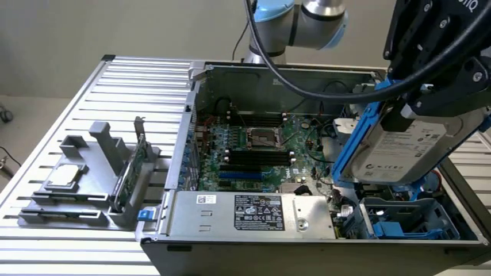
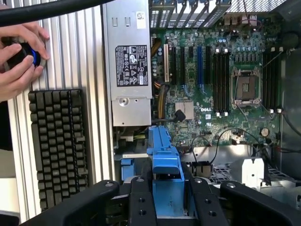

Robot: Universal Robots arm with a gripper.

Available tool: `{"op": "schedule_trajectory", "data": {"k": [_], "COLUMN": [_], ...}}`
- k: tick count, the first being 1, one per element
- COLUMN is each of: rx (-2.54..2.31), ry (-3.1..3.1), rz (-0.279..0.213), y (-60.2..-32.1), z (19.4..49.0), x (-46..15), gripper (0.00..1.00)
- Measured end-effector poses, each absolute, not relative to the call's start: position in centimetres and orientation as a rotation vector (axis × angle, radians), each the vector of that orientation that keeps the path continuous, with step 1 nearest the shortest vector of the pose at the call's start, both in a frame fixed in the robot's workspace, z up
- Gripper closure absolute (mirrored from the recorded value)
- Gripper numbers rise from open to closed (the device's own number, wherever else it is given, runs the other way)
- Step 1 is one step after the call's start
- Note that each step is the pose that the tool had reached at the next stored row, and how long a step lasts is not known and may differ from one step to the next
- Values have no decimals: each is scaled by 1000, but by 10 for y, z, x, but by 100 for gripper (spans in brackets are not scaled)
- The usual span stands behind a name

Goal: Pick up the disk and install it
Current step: 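Pick up the disk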

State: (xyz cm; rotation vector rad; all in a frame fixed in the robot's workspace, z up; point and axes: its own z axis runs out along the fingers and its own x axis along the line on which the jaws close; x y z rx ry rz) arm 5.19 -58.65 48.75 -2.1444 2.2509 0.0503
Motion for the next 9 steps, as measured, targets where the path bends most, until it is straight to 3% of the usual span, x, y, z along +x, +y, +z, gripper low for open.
{"op": "schedule_trajectory", "data": {"k": [9], "rx": [-2147], "ry": [2248], "rz": [51], "y": [-592], "z": [484], "x": [84], "gripper": [67]}}
